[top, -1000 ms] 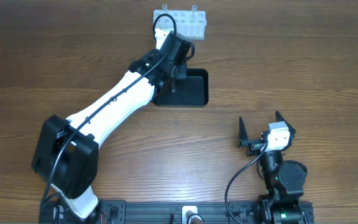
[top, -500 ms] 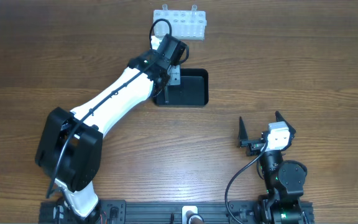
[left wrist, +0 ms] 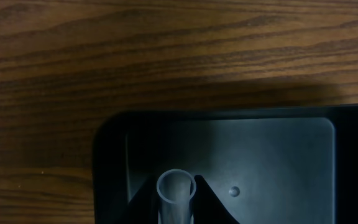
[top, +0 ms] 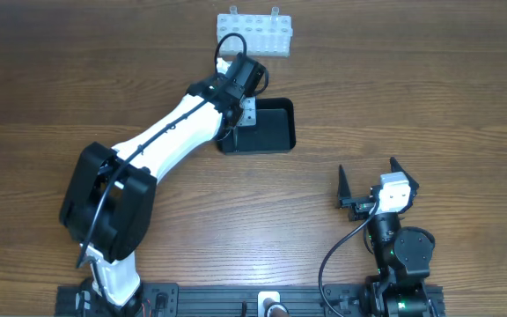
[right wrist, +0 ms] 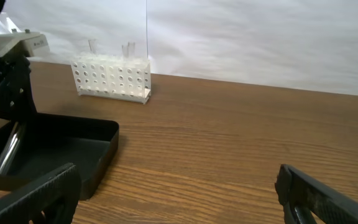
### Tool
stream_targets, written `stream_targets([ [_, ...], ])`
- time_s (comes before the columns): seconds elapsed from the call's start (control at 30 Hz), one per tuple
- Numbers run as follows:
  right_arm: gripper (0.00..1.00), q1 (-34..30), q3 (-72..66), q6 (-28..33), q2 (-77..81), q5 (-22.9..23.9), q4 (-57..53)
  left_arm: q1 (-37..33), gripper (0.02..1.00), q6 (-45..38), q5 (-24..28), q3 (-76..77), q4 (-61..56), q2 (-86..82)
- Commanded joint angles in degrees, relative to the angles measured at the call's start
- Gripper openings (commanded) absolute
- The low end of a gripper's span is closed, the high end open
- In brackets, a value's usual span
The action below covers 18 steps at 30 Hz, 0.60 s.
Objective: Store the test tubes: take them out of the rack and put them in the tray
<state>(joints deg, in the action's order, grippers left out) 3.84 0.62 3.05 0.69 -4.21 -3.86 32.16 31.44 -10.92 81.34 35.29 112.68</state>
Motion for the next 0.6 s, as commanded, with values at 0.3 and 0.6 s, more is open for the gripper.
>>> stream_targets([
  [0.3,0.993,-0.3,-0.3,-0.2,-0.4,-0.7,-0.1,-0.6,0.038,-1.4,0.0,0.3,-2.1,3.0],
  [0.6,0.991,-0.3,-0.3,-0.2,-0.4,-0.7,-0.1,-0.6,0.049,-1.4,-0.6,0.3,-3.8,5.2],
])
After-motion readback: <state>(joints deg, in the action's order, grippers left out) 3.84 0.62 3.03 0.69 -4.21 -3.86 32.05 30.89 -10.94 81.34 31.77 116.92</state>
